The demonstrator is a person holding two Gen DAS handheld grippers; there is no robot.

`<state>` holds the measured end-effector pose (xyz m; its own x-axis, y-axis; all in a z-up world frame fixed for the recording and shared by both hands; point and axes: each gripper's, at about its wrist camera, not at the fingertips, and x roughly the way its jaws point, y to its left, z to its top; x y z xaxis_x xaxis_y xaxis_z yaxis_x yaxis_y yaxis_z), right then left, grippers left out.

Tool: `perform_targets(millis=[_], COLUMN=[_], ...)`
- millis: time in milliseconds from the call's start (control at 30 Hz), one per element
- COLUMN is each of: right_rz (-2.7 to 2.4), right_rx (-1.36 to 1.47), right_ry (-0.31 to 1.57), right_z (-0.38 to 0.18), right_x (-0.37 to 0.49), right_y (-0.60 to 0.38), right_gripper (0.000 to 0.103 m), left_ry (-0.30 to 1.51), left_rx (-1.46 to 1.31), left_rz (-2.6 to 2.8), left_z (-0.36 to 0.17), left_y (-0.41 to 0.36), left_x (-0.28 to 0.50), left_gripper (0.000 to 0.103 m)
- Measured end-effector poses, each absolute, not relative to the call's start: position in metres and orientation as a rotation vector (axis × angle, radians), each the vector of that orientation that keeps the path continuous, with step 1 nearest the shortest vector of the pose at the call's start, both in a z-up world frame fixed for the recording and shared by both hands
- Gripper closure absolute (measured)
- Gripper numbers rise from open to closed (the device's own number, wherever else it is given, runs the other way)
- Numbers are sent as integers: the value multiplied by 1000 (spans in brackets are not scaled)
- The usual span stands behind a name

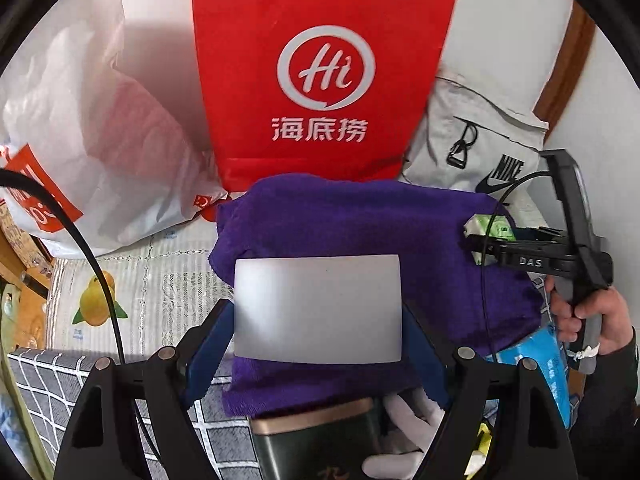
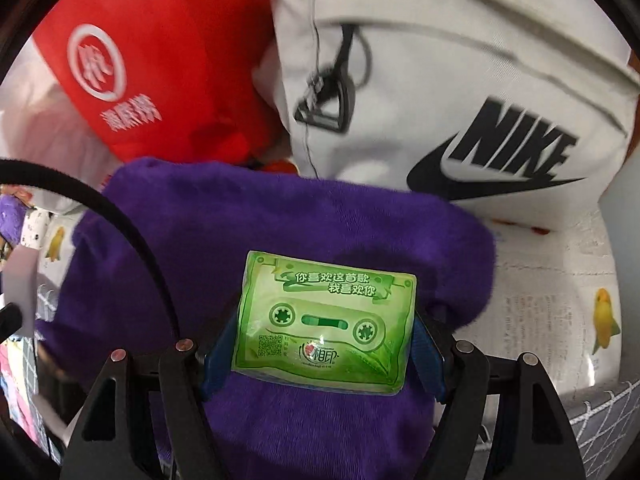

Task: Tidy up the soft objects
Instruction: 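Carry the green pack onto the purple towel with the right tool while the left tool carries the sponge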

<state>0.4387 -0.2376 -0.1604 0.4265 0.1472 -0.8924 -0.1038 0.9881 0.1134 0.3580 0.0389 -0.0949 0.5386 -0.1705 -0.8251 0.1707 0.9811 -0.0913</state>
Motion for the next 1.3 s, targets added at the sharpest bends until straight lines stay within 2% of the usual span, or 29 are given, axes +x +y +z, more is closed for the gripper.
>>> perform_targets(millis=[367, 467, 600, 933, 1167, 1300], right_rz=[165, 192, 212, 139, 212, 207], right_rx=[8, -44, -69, -204, -103, -35], right_ry=[1192, 1212, 1204, 1089, 982, 1029], right_z=[-183, -186, -184, -139, -109, -117], right_x=[452, 455, 452, 405, 350, 348], right_y=[-232, -223, -219, -228, -259, -281], right_gripper=[27, 17, 16, 16, 15, 15], left_ry=[1018, 1033, 1044, 1071, 1066, 1066], left_rx=[11, 16, 18, 12, 51, 70], left_rz=[-199, -194, -189, -179, -185, -168], left_z=[-111, -115, -117, -118, -126, -133], left_y=[40, 38, 37, 29, 14, 11], left_x=[382, 385, 388, 395, 417, 432], left_gripper=[22, 22, 22, 22, 22, 22])
